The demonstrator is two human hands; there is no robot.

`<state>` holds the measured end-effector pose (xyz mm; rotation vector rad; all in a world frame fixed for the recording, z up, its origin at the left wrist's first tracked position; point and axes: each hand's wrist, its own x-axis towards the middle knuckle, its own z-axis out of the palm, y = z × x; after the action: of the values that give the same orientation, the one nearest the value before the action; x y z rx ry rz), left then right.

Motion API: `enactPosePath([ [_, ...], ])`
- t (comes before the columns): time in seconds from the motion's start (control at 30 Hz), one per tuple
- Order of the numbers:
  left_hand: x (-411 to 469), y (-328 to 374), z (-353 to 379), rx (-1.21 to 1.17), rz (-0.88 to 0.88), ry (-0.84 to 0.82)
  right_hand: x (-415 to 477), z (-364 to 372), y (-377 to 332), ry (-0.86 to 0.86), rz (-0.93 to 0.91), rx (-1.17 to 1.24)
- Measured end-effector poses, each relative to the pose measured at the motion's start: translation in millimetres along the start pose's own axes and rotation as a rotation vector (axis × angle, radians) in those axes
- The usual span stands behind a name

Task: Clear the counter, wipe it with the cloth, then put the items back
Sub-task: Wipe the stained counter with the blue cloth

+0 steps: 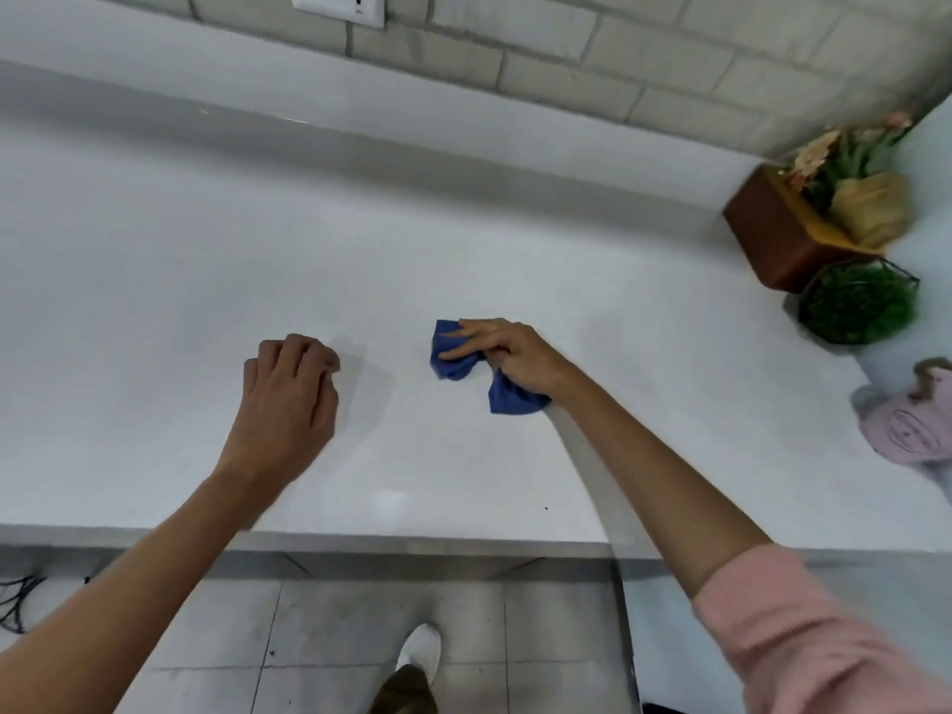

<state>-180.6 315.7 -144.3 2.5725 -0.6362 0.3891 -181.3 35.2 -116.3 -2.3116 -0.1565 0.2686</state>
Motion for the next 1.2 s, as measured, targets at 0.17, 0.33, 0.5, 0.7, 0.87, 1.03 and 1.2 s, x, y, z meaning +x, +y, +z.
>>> enactPosePath([
  [0.17,-3.0,-2.1,-1.7,-0.022,0.066,0.011,-92.5,-5.6,26.2,0.092,0.108,0.059],
  [0.33,-5.6,1.5,-8.7,-0.056,0.093,0.022,-159.2,-10.2,40.6,0.387,0.277,0.089],
  [0.5,-31.0,-9.6,-19.4,-0.059,0.136,0.056,-164.1,34.3,24.7,0.662,0.441,-0.285],
  [0.7,-59.2,-25.8,-37.5,-0.071,0.058,0.091,-124.8,95.7,-28.6,0.631,0.416,-0.327],
  [0.87,-74.9,-36.6,-45.3,-0.126,0.009,0.079,-103.8,131.0,-71.8,0.528,0.246,-0.254],
  [1.03,-87.4,-45.5,-46.9,-0.158,0.006,0.054,-108.0,145.6,-92.5,0.432,0.163,-0.185],
  [1.2,-86.4,-46.4,-47.3,-0.149,-0.018,0.034,-126.9,118.5,-101.3,0.444,0.149,0.314],
])
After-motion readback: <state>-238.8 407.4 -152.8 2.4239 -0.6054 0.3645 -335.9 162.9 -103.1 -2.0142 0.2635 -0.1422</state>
